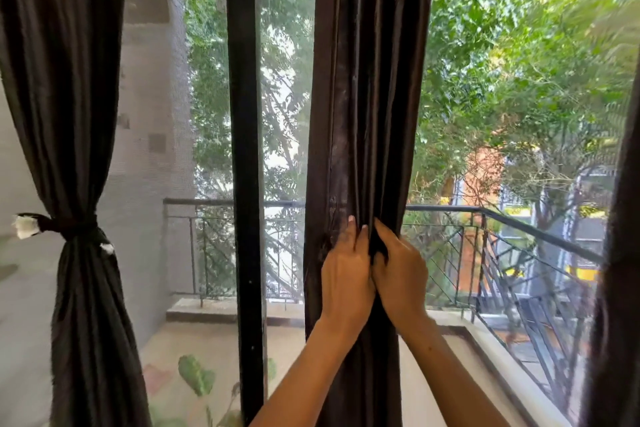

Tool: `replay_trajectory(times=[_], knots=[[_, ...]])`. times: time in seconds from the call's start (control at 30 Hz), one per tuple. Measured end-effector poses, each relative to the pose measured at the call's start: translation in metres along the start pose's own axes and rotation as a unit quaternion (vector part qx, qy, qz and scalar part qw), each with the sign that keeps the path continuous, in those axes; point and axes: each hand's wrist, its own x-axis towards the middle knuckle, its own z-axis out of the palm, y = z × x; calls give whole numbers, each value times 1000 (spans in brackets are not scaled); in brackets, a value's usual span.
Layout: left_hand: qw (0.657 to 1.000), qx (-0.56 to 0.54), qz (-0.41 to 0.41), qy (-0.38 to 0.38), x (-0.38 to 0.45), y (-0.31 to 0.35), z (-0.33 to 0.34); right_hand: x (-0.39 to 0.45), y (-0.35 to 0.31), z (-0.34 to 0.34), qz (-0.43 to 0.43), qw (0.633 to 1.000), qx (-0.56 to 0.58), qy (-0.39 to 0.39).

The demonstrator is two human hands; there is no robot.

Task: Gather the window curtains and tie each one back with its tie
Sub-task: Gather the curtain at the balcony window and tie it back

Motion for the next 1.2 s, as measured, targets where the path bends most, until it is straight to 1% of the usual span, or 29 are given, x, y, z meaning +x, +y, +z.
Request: replay_trajectory(times=[0.1, 0.2, 0.3, 0.37, 0.4, 0.47, 0.57, 0.63, 0.73, 0.87, 0.97, 1.2], knots=[[998, 8, 49, 26, -23, -10, 1, -30, 6, 8, 23, 1000, -2, 17], [995, -9, 60, 75, -39, -12, -4, -51, 8, 5, 20, 999, -6, 45], [990, -61, 59, 111, -52, -14, -15, -69, 4, -4, -20, 990, 3, 141], [987, -62, 59, 136, -56, -18, -20, -80, 0, -6, -62, 978, 11, 199], [986, -58, 52, 147, -56, -21, -21, -85, -2, -5, -84, 974, 15, 212], [986, -48, 22, 160, -59, -26, -21, -95, -9, -5, -123, 972, 24, 200], [990, -15, -32, 140, -59, -35, -23, -105, -18, -2, -149, 976, 29, 157], [990, -3, -70, 120, -57, -40, -24, -109, -24, 0, -123, 983, 48, 131], [986, -1, -125, 114, -50, -49, -24, -114, -33, 4, -78, 988, 70, 110], [980, -34, -155, 116, -45, -60, -21, -123, -42, 8, -55, 993, 54, 90], [970, -93, -175, 139, -41, -64, -19, -125, -46, 9, -41, 994, 52, 83], [950, -174, -191, 174, -32, -68, -18, -127, -61, 10, -34, 995, 48, 78]])
